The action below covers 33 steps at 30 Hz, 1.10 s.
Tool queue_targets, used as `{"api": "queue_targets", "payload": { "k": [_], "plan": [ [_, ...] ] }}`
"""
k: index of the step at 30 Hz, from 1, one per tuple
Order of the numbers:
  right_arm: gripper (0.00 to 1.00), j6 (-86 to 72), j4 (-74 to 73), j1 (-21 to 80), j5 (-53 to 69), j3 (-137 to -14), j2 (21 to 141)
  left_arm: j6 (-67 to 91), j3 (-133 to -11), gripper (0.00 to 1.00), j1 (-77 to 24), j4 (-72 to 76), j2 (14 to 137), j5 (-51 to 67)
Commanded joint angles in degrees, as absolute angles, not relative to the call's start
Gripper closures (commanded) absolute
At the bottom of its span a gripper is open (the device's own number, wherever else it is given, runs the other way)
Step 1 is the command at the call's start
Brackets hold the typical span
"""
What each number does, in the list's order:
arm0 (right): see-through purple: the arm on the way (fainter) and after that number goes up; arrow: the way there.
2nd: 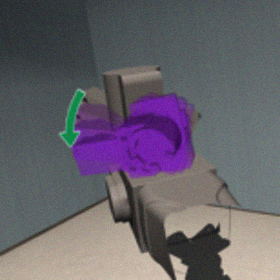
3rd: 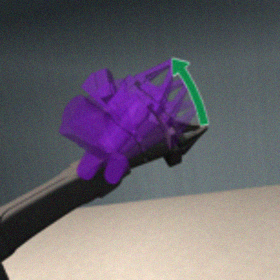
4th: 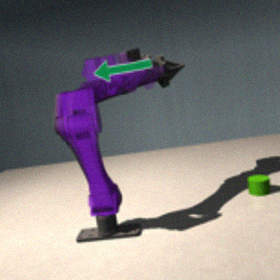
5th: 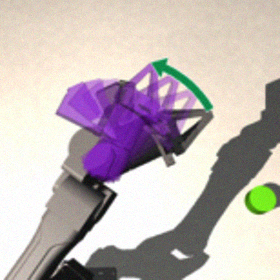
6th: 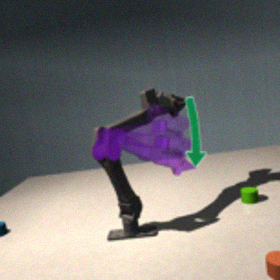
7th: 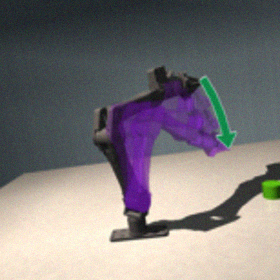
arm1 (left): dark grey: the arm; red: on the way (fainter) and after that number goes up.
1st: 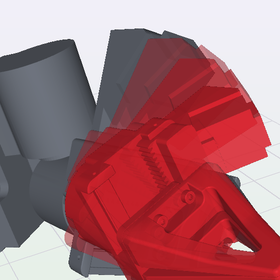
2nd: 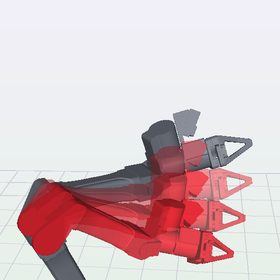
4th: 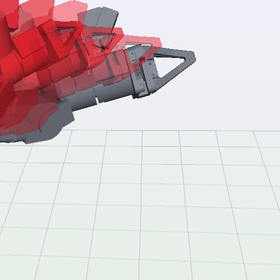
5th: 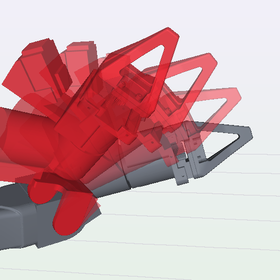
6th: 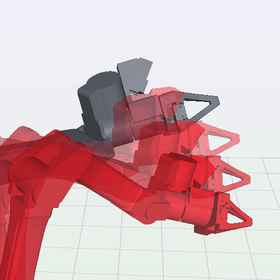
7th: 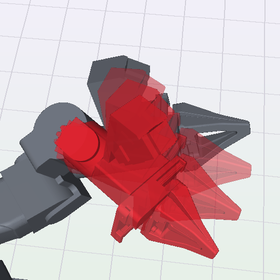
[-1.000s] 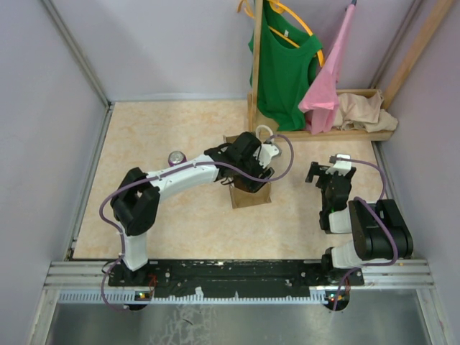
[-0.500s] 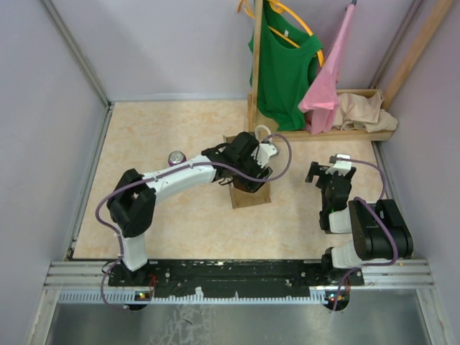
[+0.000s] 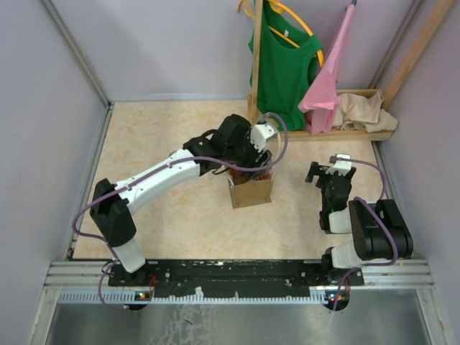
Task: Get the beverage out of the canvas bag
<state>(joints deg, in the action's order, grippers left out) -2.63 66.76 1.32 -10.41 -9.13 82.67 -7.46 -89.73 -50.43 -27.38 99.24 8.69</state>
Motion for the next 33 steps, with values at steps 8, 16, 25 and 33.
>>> {"api": "queue_targets", "payload": {
  "k": [8,16,25,33],
  "plan": [
    [0.01,-2.68,69.61,1.23,-10.49,-10.33,82.62,-9.99,-96.76,1.00,-48.85,-28.46,92.89,0.83],
    [0.01,-2.66,69.61,1.23,-10.49,-10.37,82.62,-10.98,-96.33,1.00,-43.25,-26.31,87.49,-5.01],
    [0.01,-2.70,69.61,1.23,-10.51,-10.37,82.62,-11.34,-95.10,1.00,-33.35,-23.62,83.06,-8.90],
    [0.01,-2.72,69.61,1.18,-10.54,-10.37,82.62,-8.06,-89.67,1.00,-24.25,-21.88,85.04,-4.05]
  ]
}}
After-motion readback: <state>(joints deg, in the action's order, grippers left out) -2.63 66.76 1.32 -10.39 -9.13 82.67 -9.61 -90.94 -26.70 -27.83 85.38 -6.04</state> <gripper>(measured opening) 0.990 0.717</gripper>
